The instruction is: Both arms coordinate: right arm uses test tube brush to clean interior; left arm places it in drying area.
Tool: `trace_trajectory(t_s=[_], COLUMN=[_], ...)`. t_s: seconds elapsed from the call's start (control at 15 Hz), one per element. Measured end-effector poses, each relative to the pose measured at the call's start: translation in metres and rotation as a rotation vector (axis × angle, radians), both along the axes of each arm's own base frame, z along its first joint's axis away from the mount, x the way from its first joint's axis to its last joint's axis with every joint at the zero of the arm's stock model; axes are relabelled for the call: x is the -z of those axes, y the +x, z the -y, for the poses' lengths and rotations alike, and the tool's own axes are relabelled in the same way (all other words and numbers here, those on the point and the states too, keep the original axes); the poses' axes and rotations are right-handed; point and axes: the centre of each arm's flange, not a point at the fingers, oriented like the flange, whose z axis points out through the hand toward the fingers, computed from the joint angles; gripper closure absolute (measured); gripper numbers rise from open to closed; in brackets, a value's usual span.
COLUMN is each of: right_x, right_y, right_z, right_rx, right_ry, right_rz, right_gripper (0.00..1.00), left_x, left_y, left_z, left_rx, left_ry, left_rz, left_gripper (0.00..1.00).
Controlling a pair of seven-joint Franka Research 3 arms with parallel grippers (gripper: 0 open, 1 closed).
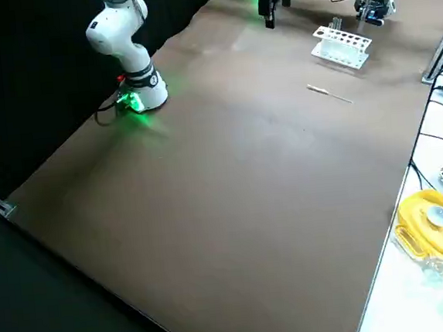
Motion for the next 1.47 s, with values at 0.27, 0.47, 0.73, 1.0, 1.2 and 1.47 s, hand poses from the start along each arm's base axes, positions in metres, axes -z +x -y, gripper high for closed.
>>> trace_trajectory(t_s=[0.27, 0.47, 0.73, 1.0, 1.2, 1.47], right_x=[0.0, -0.001, -0.002, -0.002, -0.002, -0.002], right_y=[0.0, 0.002, 0.003, 0.003, 0.003, 0.003], right_z=[0.01, 0.01, 0.007, 0.005, 0.004, 0.004], right_rx=[0.017, 0.018, 0.014, 0.01, 0.009, 0.009], right_ry=[0.0, 0.0, 0.0, 0.0, 0.0, 0.0], right_rz=[0.001, 0.016, 0.024, 0.024, 0.024, 0.025], right_gripper=[0.0, 0.0, 0.0, 0.0, 0.0, 0.0], left_x=[0.013, 0.02, 0.024, 0.023, 0.021, 0.022], left_y=[0.0, -0.001, -0.001, 0.002, 0.006, 0.007], left_z=[0.002, 0.005, 0.008, 0.004, 0.005, 0.005], left_rx=[-0.039, -0.066, -0.098, -0.114, -0.147, -0.152], left_ry=[0.016, 0.001, 0.002, 0.005, -0.002, 0.0], left_rz=[0.002, 0.022, 0.09, 0.095, 0.096, 0.102], left_gripper=[0.77, 0.77, 0.77, 0.77, 0.77, 0.77])
